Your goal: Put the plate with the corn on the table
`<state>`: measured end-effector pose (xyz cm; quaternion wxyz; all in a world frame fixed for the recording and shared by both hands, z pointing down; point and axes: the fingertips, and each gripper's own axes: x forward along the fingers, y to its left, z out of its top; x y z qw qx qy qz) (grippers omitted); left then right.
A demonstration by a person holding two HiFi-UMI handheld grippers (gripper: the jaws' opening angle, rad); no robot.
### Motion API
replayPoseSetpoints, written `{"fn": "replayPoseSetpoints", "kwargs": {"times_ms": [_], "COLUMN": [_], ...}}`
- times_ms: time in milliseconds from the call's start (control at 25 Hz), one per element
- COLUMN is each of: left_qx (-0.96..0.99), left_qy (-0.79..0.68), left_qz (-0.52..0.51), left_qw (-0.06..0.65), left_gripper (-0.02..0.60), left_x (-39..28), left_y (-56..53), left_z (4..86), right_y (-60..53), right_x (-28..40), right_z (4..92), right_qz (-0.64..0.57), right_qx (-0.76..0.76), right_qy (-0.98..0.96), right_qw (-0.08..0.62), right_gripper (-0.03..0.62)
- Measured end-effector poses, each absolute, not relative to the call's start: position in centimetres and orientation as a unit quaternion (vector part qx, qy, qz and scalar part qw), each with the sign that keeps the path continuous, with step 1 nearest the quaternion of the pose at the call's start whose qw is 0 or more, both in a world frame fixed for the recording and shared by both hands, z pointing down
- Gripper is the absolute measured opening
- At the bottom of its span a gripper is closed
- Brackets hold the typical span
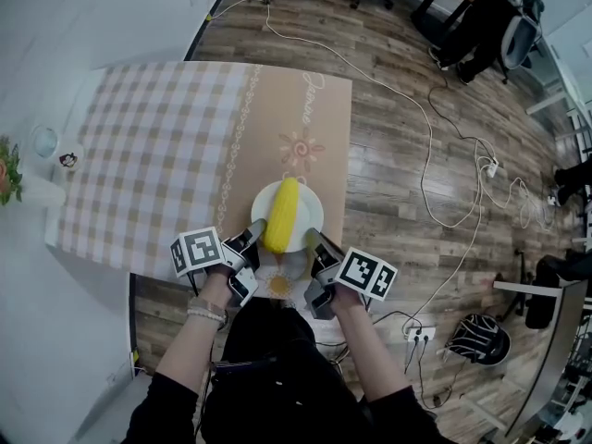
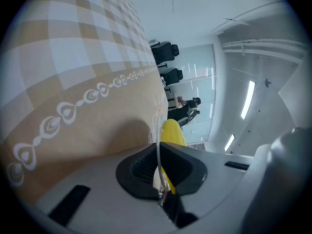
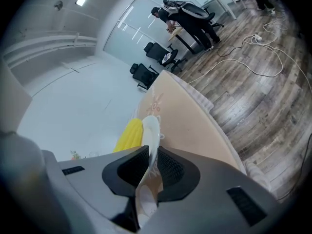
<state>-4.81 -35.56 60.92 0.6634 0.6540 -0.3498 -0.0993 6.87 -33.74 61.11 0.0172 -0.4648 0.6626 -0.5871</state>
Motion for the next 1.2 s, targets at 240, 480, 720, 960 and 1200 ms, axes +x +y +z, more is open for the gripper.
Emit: {"fn": "replayPoseSetpoints", "kwargs": {"times_ms": [240,480,720,960,1200], "left_qx": [0.653,0.657,0.65,0.645,0.628], "left_qy": [-0.359,-0.363,-0.372,-0.373,-0.376], "left_qz": [-0.086,-0.079,-0.076,-0.072,-0.05], "left_qw": [0.661,0.656,0.658,0.663,0.68], "left_gripper": [0.02,0.021,0.021,0.023,0.023], "left_x": [-5.0,-5.0,-5.1,-5.2,-5.2], "left_y": [-35.7,-35.9,-36.1,-36.1,-36.1], "left_z": [62.0,62.5,63.3,63.6,64.1], "right_y": [-33.8,-34.0,-34.1,-34.2,-34.2], "right_x": [6.7,6.8,6.7,6.7,6.7], "right_z": [62.5,63.1,63.7,64.1,64.5], "right_qz": [-0.591,-0.587,-0.589,-0.594,-0.602], "right_qx": [-0.471,-0.476,-0.48,-0.482,-0.485], "right_qy": [0.656,0.655,0.65,0.644,0.634], "right_qw": [0.002,-0.009,-0.019,-0.027,-0.039], "right_gripper": [0.087,0.087,0.089,0.091,0.094]}}
